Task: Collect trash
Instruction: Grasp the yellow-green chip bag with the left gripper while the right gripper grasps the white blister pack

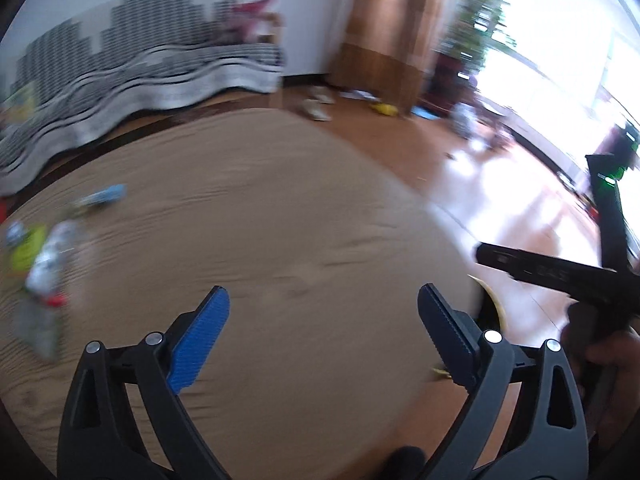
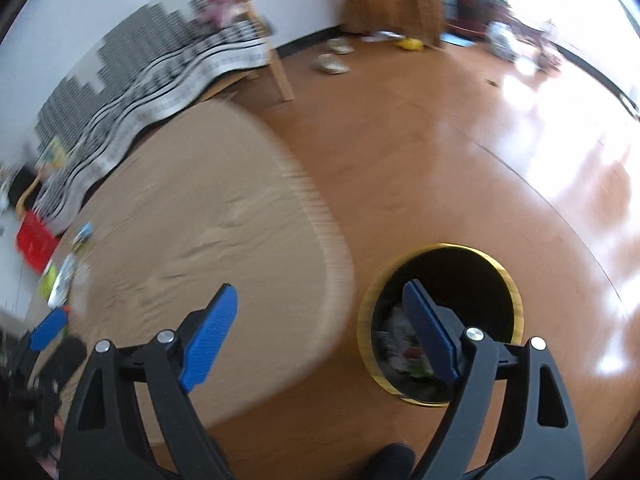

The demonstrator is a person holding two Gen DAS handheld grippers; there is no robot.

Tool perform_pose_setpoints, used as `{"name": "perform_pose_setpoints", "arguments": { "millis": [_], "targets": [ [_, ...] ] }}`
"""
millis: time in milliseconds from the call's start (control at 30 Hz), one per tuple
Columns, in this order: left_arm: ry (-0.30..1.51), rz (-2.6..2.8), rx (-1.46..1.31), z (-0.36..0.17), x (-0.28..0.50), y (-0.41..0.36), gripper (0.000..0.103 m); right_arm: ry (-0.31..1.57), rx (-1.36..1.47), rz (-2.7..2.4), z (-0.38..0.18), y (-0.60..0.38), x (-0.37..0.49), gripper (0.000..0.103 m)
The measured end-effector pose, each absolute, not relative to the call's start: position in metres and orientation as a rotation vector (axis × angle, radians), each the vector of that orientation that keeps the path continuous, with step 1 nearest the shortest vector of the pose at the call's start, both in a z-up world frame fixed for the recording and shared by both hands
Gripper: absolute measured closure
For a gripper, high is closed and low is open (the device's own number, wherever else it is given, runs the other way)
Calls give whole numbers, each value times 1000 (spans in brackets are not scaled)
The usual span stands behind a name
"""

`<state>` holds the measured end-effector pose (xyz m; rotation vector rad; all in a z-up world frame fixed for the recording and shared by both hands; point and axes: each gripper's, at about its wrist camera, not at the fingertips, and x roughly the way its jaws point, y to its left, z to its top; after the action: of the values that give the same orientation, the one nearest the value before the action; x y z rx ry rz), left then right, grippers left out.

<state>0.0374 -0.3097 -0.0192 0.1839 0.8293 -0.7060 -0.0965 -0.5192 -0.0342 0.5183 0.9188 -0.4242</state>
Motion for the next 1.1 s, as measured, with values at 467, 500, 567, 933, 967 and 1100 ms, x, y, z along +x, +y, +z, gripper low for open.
{"name": "perform_pose_setpoints", "arguments": {
  "millis": [467,500,567,933,967,1100],
  "targets": [
    [794,-253,62,-14,180,-84,11,1005,334,-143,-41,-344,40,21],
    [814,-247,30,-17,193,-74,11,1010,328,-136,-43,-339,42,21],
    [842,-251,-12,-25,209,-67,11,1022,311,-124,-47,-327,47,21],
    [909,-299,-7,-61,249,-91,37,1053,307,-99,-59,-314,61,21],
    [914,-308,-13,-63,249,-90,46,1052,305,-95,-60,-312,63,21],
    [895,-317,-3,-59,245,-83,58,1045,308,-72,-60,-301,72,21]
  ]
}}
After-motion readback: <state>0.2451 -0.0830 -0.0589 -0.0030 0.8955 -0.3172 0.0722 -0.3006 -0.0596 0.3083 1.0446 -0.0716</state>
